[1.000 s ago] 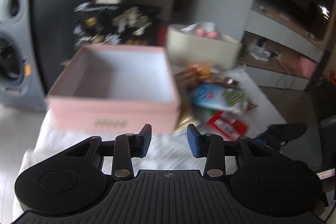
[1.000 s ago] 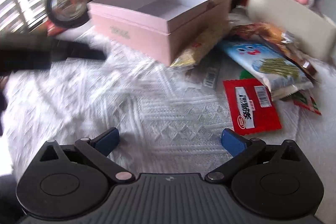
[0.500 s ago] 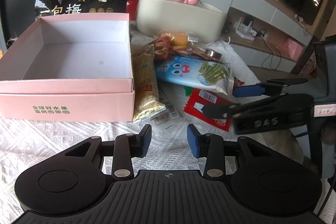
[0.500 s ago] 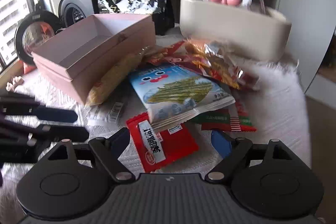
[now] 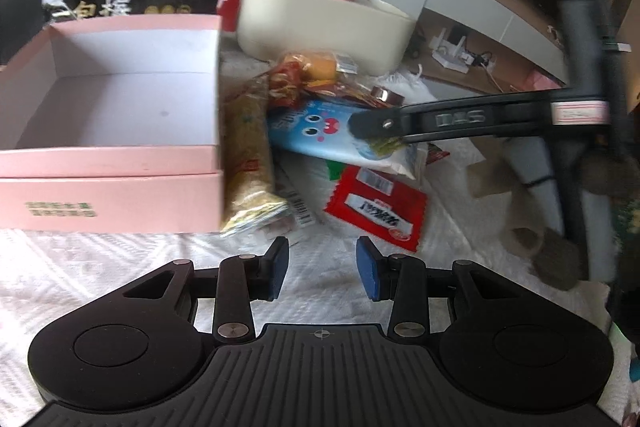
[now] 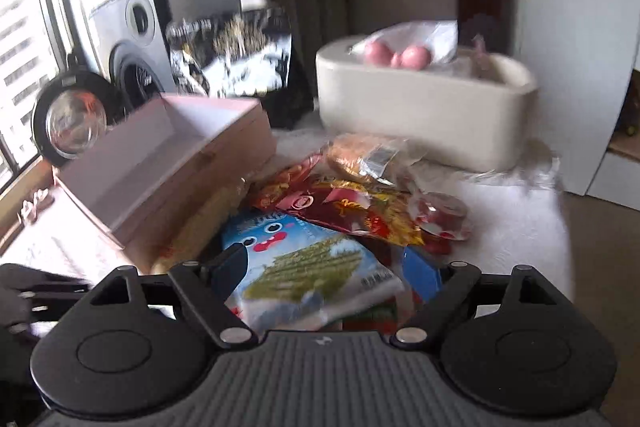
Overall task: Organize snacks
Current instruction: 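Move the left tool to the yellow rice-cracker bar while the right tool reaches the blue seaweed bag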
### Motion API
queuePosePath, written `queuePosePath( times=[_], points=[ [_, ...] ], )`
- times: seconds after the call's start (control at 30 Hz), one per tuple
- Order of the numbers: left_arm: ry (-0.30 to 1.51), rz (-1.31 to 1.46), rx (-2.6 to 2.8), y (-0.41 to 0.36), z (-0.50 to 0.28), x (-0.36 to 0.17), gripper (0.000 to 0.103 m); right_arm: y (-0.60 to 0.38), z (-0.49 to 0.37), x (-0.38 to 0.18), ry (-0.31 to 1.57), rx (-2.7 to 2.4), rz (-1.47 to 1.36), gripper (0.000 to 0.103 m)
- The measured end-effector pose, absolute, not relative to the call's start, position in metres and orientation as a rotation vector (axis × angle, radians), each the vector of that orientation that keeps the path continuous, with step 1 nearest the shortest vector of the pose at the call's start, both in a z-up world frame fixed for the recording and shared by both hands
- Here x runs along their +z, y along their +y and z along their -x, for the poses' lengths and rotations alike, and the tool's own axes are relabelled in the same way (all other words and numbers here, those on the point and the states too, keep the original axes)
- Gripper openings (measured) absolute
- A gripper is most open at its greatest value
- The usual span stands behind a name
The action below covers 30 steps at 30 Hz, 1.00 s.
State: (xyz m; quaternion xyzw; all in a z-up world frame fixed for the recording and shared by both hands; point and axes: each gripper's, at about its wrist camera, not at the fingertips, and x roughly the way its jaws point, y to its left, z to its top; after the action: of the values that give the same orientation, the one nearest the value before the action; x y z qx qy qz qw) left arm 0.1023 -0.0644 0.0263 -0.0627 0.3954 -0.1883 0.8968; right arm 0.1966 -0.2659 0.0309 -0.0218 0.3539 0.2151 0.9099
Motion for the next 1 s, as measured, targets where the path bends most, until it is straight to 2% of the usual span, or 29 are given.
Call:
queuePosePath(
  times=[0.23, 0.4, 0.43, 0.5, 0.53, 0.57, 0.8, 0.83, 0.9, 0.93, 1.0],
  points=[
    [0.786, 0.168, -0.311, -0.037, -0.098, 0.031, 0.042, -0.244, -0.178, 0.03, 0.813, 0.643, 0.025, 0.085],
    [0.802, 0.157, -0.3, -0.038, -0.096, 0.025, 0.042, -0.23, -0.173, 0.045, 0.736, 0.536, 0.042, 0.085],
    [0.806, 0.152, -0.301, -0.037, -0.094, 0.024, 0.042, -0.226, -0.171, 0.049, 0.699, 0.507, 0.052, 0.083],
    [0.809, 0.142, -0.3, -0.035, -0.091, 0.023, 0.042, -0.218, -0.169, 0.053, 0.664, 0.522, 0.079, 0.065],
    [0.809, 0.143, -0.297, -0.033, -0.091, 0.023, 0.042, -0.215, -0.173, 0.054, 0.678, 0.551, 0.071, 0.051],
    [0.808, 0.15, -0.295, -0.031, -0.09, 0.023, 0.042, -0.212, -0.177, 0.054, 0.704, 0.582, 0.042, 0.044],
    [0.799, 0.181, -0.309, -0.024, -0.087, 0.022, 0.042, -0.196, -0.208, 0.029, 0.87, 0.621, -0.142, 0.042],
    [0.798, 0.18, -0.314, -0.024, -0.086, 0.022, 0.042, -0.196, -0.213, 0.023, 0.892, 0.618, -0.168, 0.037],
    [0.793, 0.177, -0.322, -0.025, -0.085, 0.023, 0.042, -0.196, -0.217, 0.018, 0.894, 0.631, -0.199, 0.034],
    [0.791, 0.177, -0.325, -0.025, -0.085, 0.023, 0.042, -0.194, -0.217, 0.019, 0.902, 0.64, -0.197, 0.027],
    [0.785, 0.179, -0.323, -0.025, -0.085, 0.024, 0.042, -0.191, -0.214, 0.02, 0.919, 0.653, -0.183, 0.027]
  ],
)
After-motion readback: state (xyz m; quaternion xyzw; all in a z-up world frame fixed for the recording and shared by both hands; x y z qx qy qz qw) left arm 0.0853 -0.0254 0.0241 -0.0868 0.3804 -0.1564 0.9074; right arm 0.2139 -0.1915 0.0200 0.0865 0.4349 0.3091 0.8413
